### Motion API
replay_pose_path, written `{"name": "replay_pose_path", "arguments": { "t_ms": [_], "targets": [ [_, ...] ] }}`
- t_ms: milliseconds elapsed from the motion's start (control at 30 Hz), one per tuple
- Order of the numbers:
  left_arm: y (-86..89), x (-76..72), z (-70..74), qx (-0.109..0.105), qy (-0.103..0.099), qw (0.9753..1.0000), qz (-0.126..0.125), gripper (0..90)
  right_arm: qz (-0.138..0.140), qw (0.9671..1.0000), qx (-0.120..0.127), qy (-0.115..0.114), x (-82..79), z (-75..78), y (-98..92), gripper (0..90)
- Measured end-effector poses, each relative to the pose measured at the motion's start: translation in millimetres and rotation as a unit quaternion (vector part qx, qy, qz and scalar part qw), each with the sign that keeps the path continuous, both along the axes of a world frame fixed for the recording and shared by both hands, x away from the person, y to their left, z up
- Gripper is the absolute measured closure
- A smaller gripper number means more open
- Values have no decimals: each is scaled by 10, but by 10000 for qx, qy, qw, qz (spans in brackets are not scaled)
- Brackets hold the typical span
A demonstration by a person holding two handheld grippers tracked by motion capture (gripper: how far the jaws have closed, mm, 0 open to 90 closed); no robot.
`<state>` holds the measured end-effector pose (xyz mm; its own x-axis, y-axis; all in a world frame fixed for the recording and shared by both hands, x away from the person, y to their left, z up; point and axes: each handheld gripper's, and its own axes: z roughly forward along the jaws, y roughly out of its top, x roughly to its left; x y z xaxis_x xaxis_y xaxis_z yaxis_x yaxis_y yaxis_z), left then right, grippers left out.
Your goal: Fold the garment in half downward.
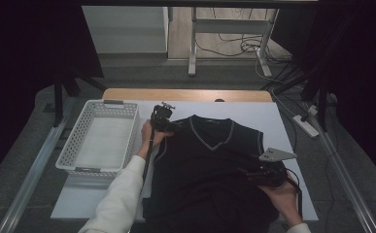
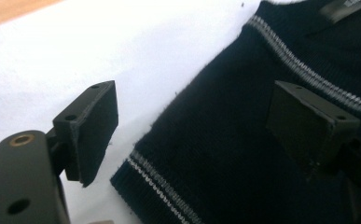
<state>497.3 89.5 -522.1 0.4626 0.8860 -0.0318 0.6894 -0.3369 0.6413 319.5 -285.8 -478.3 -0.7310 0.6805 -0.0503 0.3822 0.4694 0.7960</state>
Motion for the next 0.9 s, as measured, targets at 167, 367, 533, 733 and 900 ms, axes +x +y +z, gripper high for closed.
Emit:
{"name": "replay_pose_path", "arguments": {
  "t_ms": [167, 367, 533, 733, 900],
  "targets": [
    [42, 17, -45, 48, 172, 9998, 57, 169, 12, 10000, -68, 12, -3, -20, 9, 282],
    [40, 18, -77, 30, 434, 9988, -205, 221, 26, 9999, -106, 33, -4, -34, 19, 282],
    [66, 1, -68, -38, 410, 9989, -212, 328, 38, 9999, -128, 47, 1, -44, 23, 282],
    [90, -52, -54, -258, 445, 9977, -453, 680, 54, 9998, -164, 49, 1, -51, 36, 282],
    [73, -84, -27, -327, 564, 9955, -685, 769, 55, 9998, -208, 54, 0, -61, 45, 282]
  ]
}}
